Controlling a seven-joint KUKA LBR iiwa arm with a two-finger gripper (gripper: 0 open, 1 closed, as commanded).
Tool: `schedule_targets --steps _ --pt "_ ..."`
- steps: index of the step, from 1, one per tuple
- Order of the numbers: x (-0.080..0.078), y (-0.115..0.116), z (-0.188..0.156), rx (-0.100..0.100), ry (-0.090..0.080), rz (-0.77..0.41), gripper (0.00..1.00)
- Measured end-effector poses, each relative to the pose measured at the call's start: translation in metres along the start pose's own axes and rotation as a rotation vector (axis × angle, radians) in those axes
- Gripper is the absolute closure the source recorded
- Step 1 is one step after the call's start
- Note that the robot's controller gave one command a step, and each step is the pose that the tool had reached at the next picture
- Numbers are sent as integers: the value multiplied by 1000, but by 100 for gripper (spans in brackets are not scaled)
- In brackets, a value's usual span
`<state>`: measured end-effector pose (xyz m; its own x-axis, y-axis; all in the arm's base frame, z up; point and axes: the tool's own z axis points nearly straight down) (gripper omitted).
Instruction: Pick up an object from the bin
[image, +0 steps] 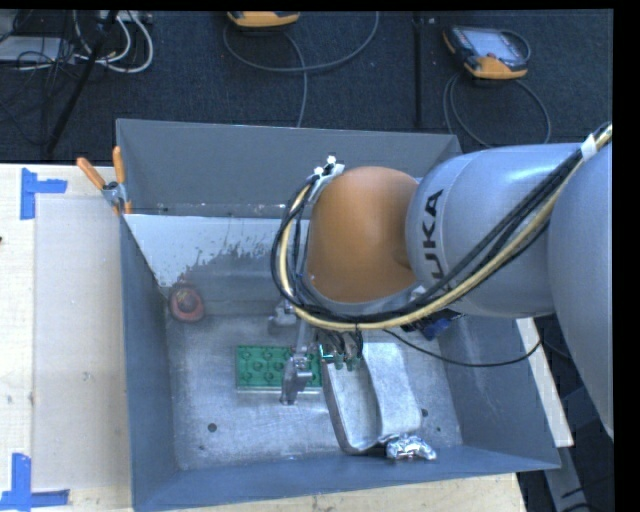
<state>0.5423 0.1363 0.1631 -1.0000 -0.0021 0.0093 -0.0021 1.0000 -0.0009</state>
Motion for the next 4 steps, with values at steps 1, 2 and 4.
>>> schedule_targets --steps 1,2,4 --pt "-38 -24 94 -3 -12 30 0" --pt "-40 -23 91 -4 -10 34 0" --pt "-40 -22 90 -2 -8 41 0"
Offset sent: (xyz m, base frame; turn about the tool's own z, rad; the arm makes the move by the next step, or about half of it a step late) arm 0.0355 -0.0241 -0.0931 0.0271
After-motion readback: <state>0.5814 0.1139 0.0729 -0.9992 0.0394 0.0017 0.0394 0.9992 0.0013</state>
